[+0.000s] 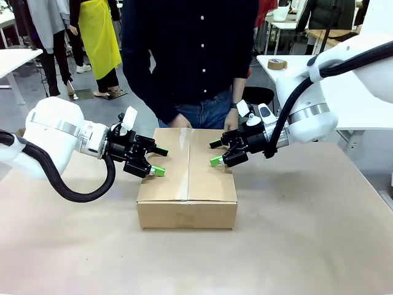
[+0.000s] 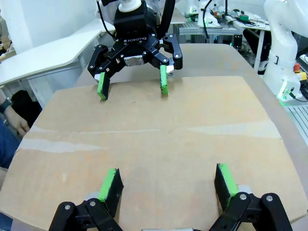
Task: Pack the gift set into the box.
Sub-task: Press and hold the closed box until the human finishes sealing it.
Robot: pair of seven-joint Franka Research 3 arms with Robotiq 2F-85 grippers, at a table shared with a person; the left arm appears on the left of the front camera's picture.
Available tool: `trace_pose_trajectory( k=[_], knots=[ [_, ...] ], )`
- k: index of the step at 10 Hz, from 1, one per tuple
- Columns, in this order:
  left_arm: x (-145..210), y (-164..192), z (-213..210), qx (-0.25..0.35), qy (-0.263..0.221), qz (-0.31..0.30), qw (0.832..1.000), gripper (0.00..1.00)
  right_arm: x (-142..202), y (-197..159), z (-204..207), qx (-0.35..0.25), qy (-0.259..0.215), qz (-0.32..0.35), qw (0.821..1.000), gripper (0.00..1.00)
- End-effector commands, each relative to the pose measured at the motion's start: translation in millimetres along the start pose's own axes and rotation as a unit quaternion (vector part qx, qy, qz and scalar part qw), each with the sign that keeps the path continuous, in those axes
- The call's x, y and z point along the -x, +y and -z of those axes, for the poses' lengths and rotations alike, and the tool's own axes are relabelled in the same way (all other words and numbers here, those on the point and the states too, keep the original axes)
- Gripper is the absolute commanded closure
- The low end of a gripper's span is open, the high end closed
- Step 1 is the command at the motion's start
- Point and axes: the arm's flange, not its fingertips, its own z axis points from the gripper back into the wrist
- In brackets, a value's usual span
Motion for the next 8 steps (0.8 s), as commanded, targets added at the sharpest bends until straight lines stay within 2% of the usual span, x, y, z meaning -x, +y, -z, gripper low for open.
trace_pose_trajectory(
  k=[1, 8],
  knots=[
    [1.6, -3.4, -0.3, -0.001, 0.000, 0.007, 1.000, 0.00, 0.9, 0.7, 0.7, 0.000, 0.001, -0.001, 1.000, 0.00],
    [1.6, -3.4, -0.3, -0.001, 0.000, 0.007, 1.000, 0.00, 0.9, 0.7, 0.7, 0.000, 0.001, -0.001, 1.000, 0.00]
  ],
)
